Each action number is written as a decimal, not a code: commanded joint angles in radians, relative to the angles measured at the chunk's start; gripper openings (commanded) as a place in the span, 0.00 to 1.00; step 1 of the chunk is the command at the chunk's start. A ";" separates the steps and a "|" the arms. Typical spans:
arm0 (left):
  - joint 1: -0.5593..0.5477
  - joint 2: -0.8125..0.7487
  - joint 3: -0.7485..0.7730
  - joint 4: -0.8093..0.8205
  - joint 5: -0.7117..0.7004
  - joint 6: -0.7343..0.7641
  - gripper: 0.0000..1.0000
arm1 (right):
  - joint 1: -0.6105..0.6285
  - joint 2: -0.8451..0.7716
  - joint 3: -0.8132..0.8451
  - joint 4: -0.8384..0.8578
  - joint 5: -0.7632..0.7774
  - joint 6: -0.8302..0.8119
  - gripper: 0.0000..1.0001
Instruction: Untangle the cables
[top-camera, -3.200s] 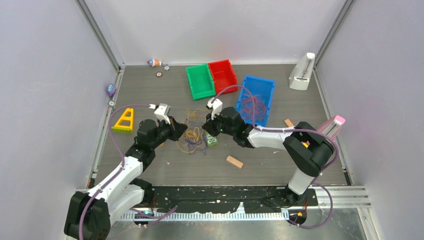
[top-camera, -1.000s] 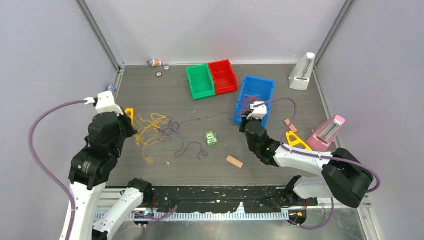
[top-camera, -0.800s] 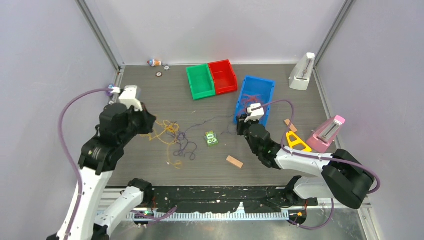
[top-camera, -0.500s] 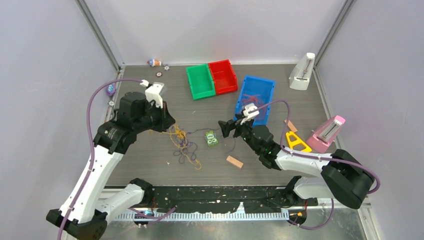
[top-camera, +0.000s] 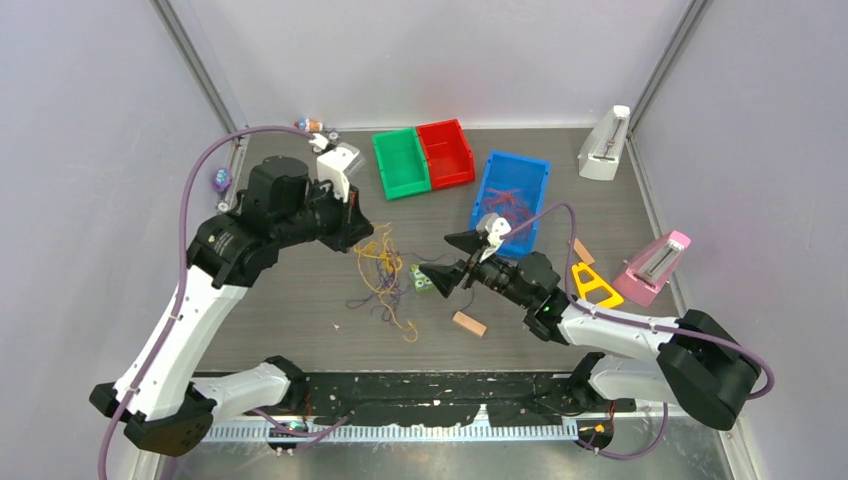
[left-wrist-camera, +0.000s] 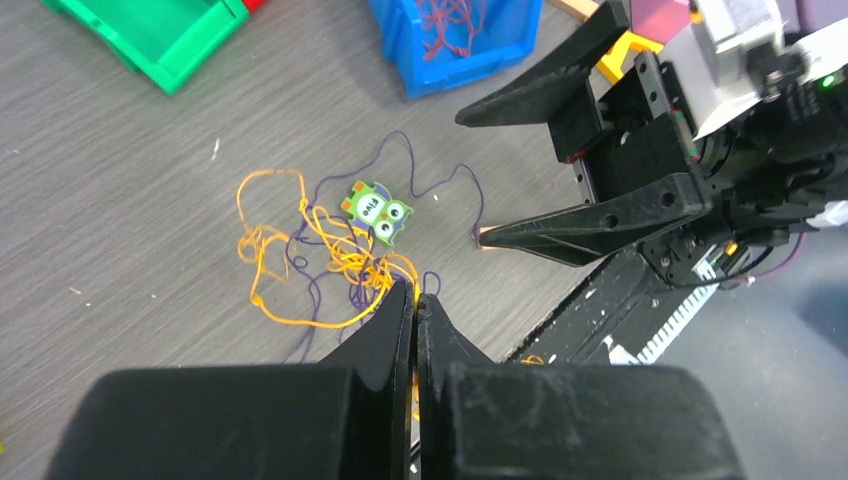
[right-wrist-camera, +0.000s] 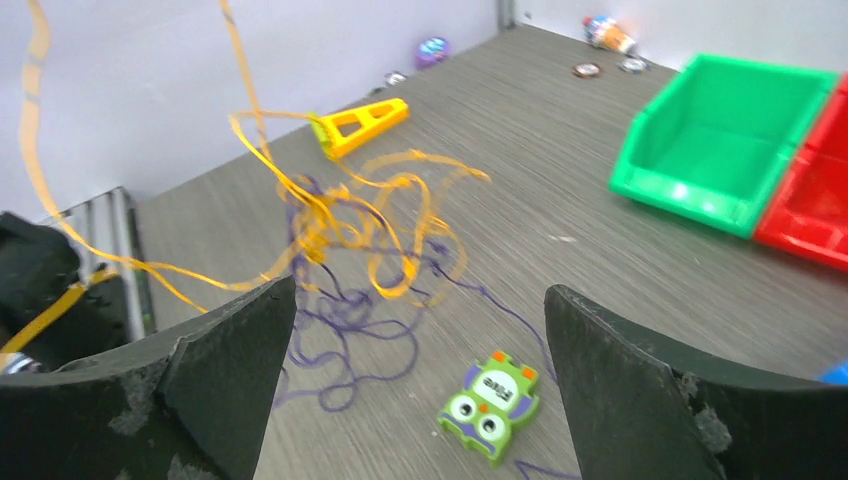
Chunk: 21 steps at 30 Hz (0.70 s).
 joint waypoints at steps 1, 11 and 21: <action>-0.032 0.012 0.029 -0.033 0.022 0.032 0.00 | -0.003 -0.022 0.084 -0.016 -0.163 0.016 1.00; -0.040 0.009 0.008 -0.031 0.046 0.050 0.00 | 0.018 0.004 0.161 -0.083 -0.232 0.000 1.00; -0.043 0.034 0.034 -0.049 0.099 0.075 0.00 | 0.086 0.167 0.359 -0.149 -0.290 -0.033 1.00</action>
